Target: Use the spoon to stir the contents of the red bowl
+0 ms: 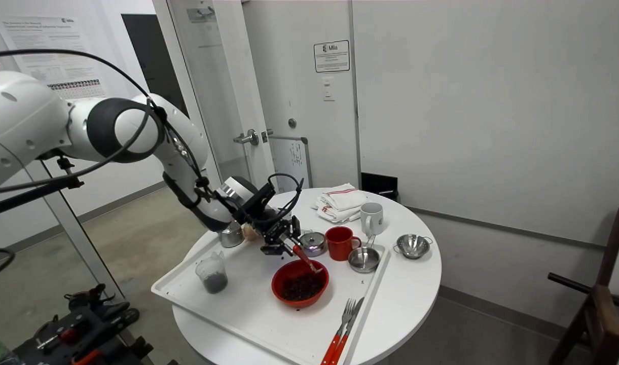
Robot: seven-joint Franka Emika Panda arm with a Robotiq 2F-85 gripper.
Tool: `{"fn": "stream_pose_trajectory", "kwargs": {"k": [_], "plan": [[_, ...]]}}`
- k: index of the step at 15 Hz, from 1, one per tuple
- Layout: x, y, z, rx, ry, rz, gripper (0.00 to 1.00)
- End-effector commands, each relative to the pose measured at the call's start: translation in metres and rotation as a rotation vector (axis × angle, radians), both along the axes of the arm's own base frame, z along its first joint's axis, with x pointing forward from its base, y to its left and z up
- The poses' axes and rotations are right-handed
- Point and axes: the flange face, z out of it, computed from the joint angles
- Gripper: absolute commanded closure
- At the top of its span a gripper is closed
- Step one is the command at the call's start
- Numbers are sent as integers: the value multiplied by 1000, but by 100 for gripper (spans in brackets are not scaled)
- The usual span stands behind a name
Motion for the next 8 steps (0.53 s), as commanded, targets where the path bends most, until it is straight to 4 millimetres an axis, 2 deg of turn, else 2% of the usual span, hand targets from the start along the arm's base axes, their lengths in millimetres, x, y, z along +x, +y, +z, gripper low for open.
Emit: {"fn": "stream_pose_trajectory", "kwargs": {"k": [1, 4, 8], "plan": [[-7, -6, -14, -34, 35, -7, 95], [-14, -2, -23, -32, 47, 4, 95], [-15, 21, -15, 3, 18, 35, 95]]}}
